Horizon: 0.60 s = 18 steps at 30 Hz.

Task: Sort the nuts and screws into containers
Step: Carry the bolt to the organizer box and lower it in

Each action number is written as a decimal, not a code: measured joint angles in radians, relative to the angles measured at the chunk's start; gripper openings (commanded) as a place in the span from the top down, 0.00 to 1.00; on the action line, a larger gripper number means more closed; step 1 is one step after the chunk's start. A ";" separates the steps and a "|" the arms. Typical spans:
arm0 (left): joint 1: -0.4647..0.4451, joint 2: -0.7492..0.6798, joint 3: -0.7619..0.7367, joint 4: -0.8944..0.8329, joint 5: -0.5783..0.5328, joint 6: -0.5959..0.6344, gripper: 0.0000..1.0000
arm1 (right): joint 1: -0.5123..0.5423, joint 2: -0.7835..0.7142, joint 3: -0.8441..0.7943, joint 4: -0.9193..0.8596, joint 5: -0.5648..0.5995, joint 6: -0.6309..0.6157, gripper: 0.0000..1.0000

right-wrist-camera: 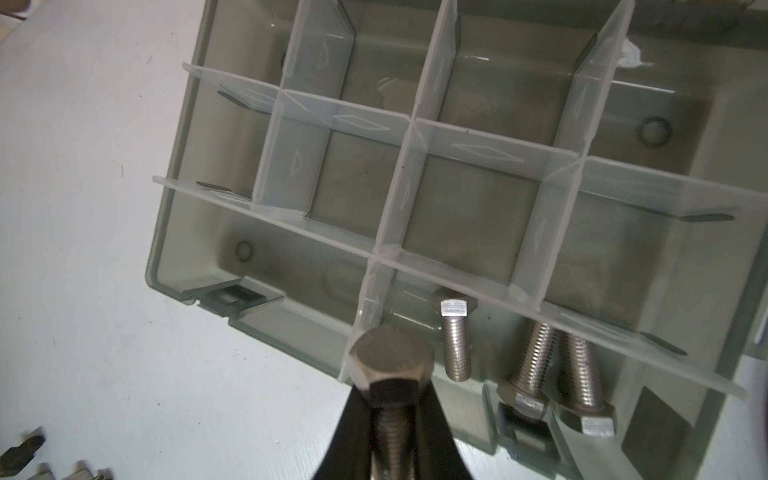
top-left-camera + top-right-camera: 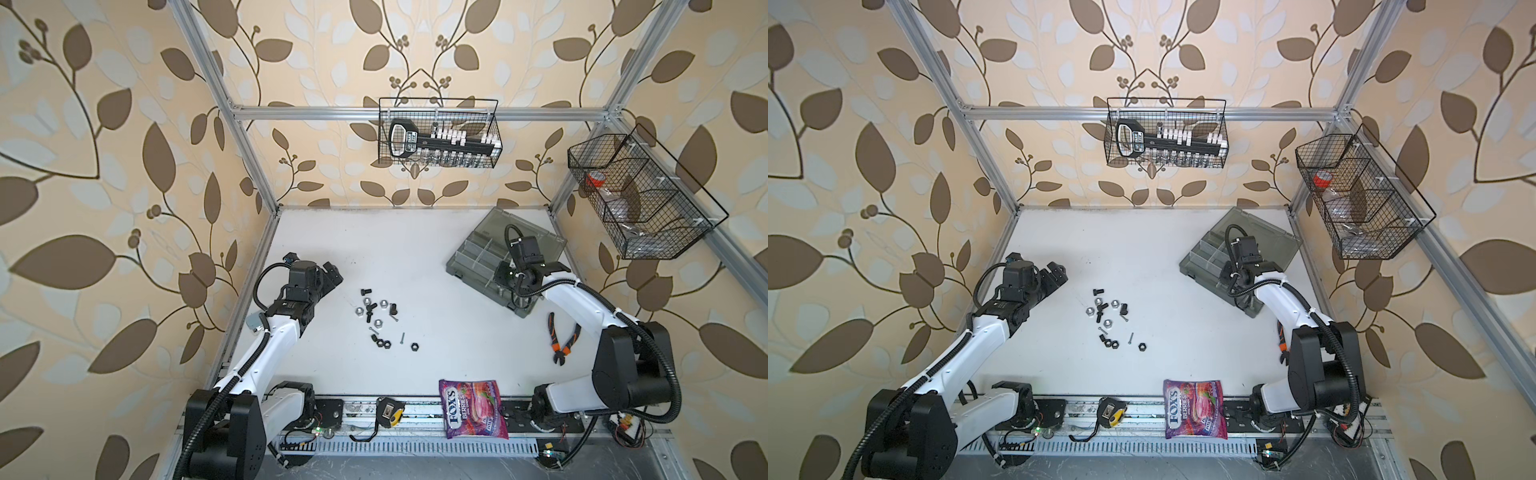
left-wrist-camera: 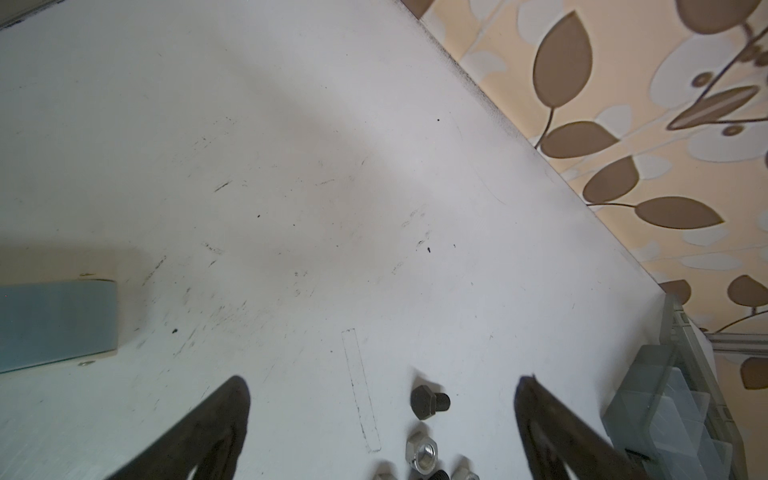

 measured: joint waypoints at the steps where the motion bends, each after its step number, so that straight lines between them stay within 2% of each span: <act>1: 0.000 0.000 0.000 0.000 0.000 0.000 0.01 | -0.002 0.008 0.000 0.003 0.000 0.000 1.00; 18: 0.000 0.000 0.000 0.000 -0.001 0.000 0.01 | -0.011 0.085 -0.028 0.061 -0.001 0.000 1.00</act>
